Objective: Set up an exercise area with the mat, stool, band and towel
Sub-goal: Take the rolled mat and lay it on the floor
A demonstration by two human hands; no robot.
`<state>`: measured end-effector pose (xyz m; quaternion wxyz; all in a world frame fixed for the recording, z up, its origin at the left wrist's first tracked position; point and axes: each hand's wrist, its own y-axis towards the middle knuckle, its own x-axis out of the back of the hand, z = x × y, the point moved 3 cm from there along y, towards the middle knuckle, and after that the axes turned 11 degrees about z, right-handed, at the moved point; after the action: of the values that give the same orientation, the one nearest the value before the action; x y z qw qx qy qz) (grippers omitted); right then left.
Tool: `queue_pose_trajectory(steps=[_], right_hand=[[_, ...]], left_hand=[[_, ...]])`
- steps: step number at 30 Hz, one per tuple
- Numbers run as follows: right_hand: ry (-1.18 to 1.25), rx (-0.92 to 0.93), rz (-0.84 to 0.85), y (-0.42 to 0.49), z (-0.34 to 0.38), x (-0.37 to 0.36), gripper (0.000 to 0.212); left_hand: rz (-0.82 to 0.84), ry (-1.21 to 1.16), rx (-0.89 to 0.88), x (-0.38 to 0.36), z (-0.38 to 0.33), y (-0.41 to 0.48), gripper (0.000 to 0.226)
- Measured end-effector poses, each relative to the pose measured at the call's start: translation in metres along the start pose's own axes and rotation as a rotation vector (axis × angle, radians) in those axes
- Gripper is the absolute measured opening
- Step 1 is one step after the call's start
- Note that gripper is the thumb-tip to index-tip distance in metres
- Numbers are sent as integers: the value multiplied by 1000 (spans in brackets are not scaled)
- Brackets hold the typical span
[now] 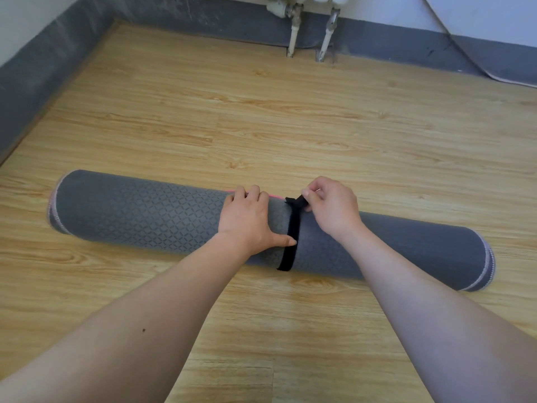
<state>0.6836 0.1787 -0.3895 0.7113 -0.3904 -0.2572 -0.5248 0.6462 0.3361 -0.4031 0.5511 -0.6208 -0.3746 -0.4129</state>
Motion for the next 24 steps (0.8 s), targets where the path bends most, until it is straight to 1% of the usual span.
queue_pose_trajectory(steps=[5, 6, 9, 10, 13, 19, 21, 23, 24], right_hand=[[-50, 18, -26, 3, 5, -4, 17], [-19, 9, -39, 4, 5, -3, 17], [242, -44, -100, 10, 1, 5, 16], [296, -42, -98, 12, 1, 6, 16], [302, -20, -61, 12, 2, 4, 16], [328, -43, -121, 14, -2, 6, 17], [356, -62, -185, 18, 2, 11, 22], [468, -88, -282, 25, 4, 22, 27], [506, -88, -290, 27, 5, 24, 28]], left_hand=[[-8, 20, -3, -1, -3, -6, 105], [-13, 21, -3, -1, -2, -7, 105], [-17, 61, -14, -3, -3, -9, 107], [-16, 74, -16, -4, -4, -10, 107], [-22, 88, -18, -4, -5, -11, 107], [-23, 105, -35, -4, -5, -14, 102], [-24, 139, -73, -6, -6, -18, 100], [-7, 211, -130, -13, -11, -26, 95], [3, 243, -146, -16, -12, -30, 94]])
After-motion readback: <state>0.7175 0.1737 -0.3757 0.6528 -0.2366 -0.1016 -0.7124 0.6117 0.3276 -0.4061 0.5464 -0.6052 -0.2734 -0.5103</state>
